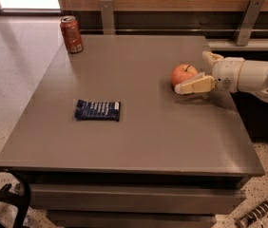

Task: Move apple near coke can

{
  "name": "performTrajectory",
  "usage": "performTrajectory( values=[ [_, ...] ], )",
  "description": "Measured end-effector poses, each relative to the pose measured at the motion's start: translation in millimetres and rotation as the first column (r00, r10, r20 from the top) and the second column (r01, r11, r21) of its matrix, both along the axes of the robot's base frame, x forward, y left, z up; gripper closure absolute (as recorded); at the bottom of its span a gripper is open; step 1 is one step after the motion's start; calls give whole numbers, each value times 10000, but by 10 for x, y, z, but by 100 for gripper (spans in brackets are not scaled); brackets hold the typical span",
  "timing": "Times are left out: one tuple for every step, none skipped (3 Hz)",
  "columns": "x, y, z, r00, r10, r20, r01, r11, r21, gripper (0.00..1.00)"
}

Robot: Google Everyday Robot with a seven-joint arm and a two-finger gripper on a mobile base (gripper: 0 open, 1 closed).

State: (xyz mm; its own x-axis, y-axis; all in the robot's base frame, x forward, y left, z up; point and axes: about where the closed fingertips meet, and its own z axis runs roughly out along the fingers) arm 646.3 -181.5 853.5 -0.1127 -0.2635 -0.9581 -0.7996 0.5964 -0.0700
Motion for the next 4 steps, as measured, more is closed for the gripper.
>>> performTrajectory(
  values=[
    [-42,90,-142,9997,110,-235,-110,9999,5,21],
    [-34,102,-124,9997,134,-206,-134,9999,12,43],
    [-29,135,-124,9996,186,-206,-186,9998,21,74],
    [-26,168,-127,9995,239,-212,-239,9997,30,100]
  ],
)
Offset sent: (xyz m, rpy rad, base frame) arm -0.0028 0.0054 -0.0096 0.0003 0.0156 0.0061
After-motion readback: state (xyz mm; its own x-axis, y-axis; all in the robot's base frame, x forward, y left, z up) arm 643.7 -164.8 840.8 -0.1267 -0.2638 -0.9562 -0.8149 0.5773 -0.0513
